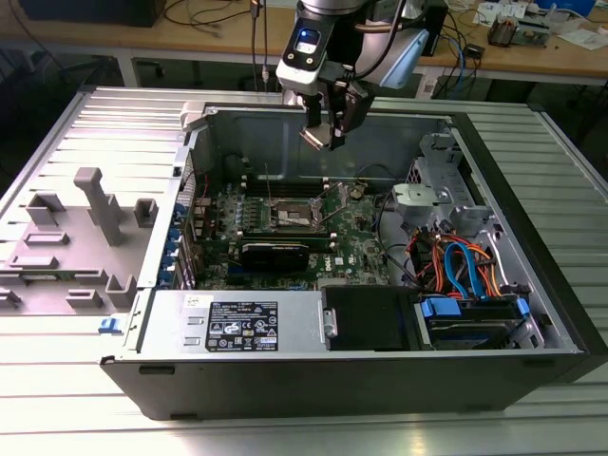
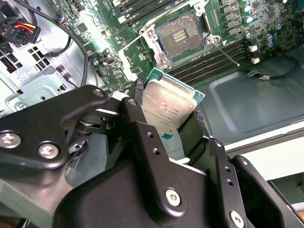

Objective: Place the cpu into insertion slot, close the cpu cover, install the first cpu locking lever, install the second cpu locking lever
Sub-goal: 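Place the cpu into insertion slot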

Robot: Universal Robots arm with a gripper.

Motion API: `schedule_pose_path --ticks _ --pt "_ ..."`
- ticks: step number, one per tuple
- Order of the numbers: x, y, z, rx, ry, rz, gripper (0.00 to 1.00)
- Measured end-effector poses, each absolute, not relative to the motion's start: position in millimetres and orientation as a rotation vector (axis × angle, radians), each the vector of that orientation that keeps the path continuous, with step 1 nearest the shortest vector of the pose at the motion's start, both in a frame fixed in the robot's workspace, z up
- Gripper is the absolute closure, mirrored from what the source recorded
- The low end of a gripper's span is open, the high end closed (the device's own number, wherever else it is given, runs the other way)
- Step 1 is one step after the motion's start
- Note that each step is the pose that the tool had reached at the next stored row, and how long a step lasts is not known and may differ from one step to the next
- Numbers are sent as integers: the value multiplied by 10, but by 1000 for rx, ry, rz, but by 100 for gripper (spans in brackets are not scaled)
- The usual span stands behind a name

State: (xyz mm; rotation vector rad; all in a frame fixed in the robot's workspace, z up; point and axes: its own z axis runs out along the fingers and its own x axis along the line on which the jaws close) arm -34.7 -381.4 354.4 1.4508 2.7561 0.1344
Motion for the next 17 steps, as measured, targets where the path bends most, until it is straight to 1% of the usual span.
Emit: schedule_pose_path --ticks 17 --pt "-434 -3814 3500 1539 2704 132 45"
